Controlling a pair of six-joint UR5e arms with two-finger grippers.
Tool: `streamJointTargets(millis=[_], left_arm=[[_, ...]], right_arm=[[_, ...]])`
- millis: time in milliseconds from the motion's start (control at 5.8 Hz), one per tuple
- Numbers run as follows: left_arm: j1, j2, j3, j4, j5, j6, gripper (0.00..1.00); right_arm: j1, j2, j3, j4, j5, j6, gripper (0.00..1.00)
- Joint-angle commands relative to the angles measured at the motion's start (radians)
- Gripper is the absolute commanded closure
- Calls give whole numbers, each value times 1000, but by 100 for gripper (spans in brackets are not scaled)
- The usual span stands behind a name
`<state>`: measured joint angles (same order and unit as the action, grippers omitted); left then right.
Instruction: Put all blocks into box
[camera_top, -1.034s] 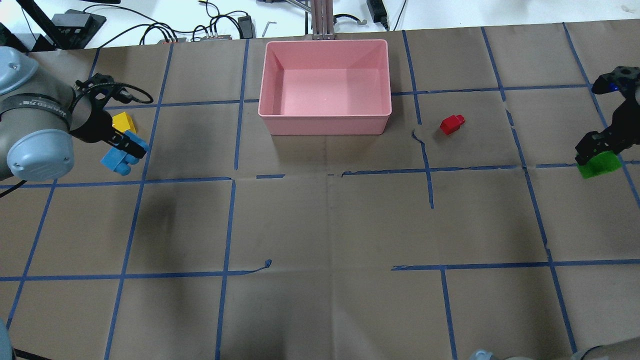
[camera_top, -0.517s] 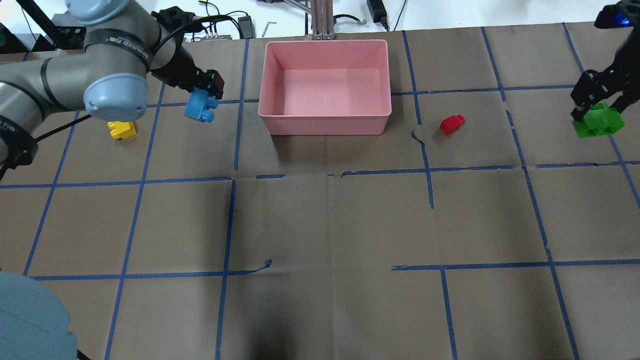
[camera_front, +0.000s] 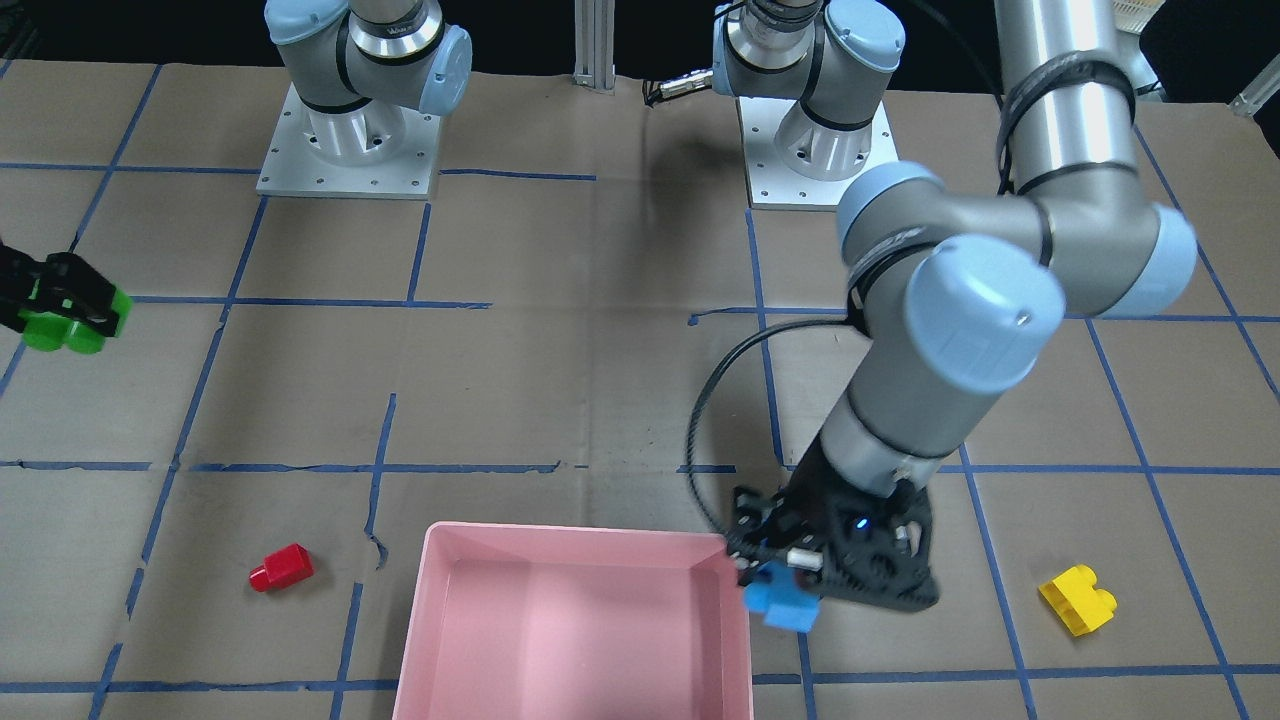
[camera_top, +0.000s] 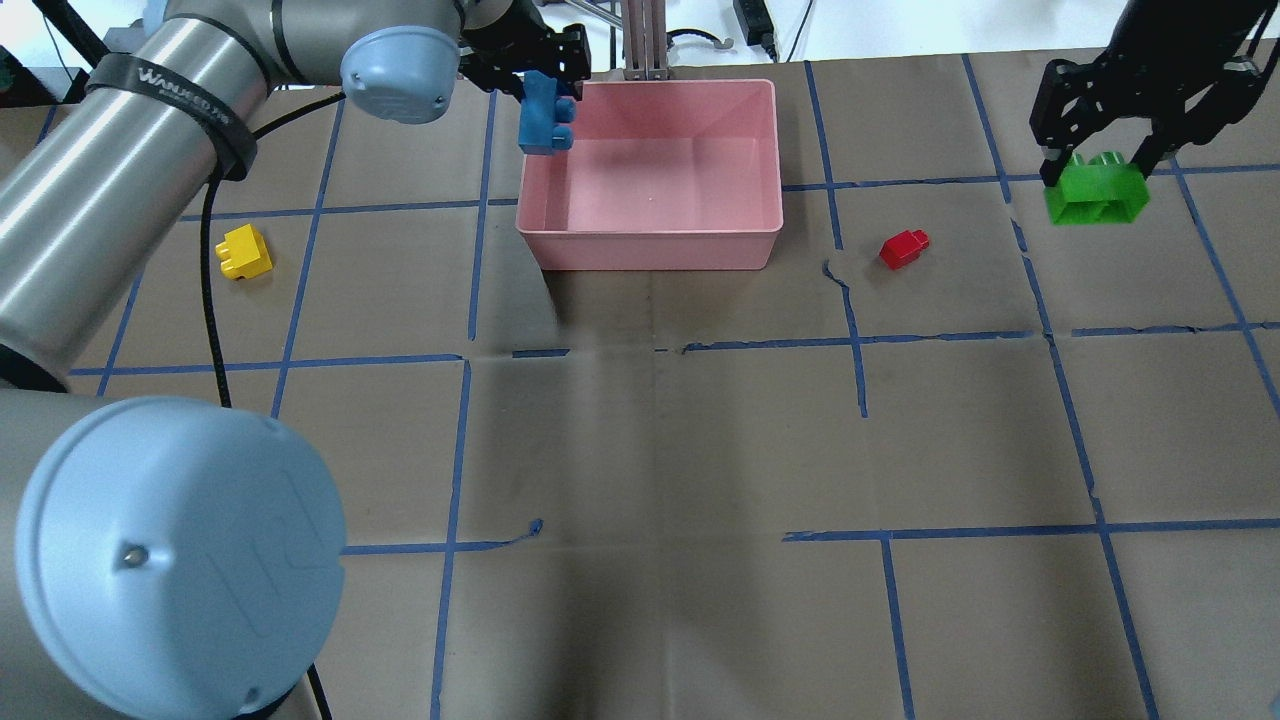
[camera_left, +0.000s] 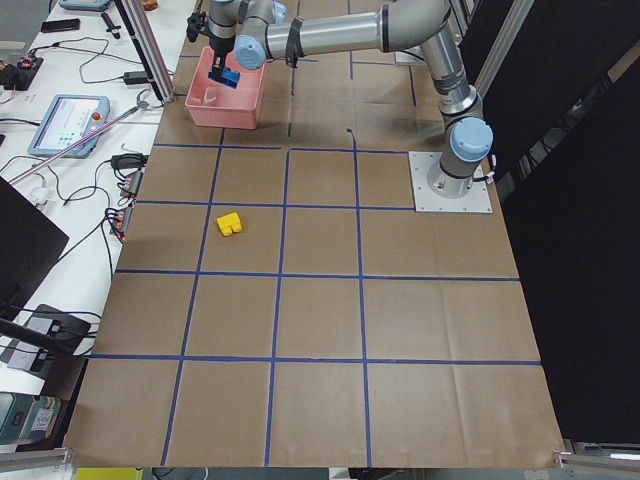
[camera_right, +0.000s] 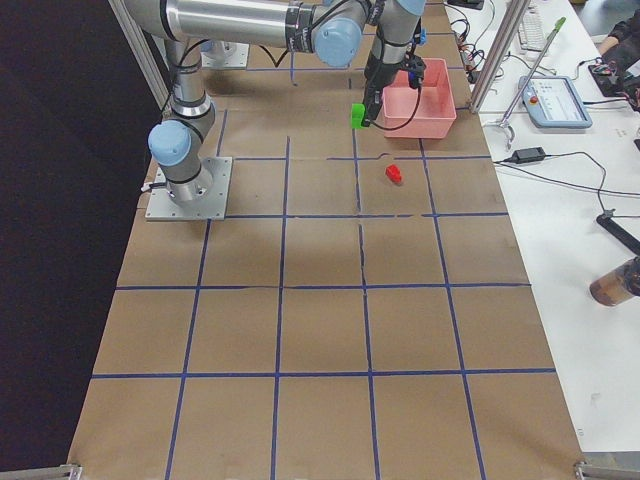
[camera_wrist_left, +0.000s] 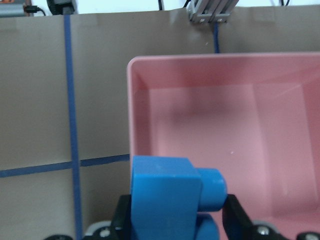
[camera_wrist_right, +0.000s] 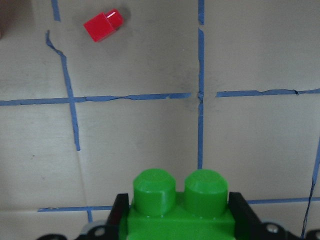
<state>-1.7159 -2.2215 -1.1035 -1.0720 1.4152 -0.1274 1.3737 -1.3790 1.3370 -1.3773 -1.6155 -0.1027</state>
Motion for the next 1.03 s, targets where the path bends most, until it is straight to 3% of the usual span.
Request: streamJointTargets(millis=[0,345,517,690,862], left_arm=[[-37,-75,100,-29,-2,-102,1],[-33,-46,77,-89,1,-72,1],[2,-37,32,-91,8,37,1],[81,23,-66,-92,54,213,1],[158,105,-201,-82,149,408,1]], right_arm=[[22,1,-4,10,0,32,55],[22,6,-1,11,3,32,55],[22,11,-2,9,5,31,55],[24,14,-7,-2,8,32,55],[28,59,-9,-91,75,47,54]])
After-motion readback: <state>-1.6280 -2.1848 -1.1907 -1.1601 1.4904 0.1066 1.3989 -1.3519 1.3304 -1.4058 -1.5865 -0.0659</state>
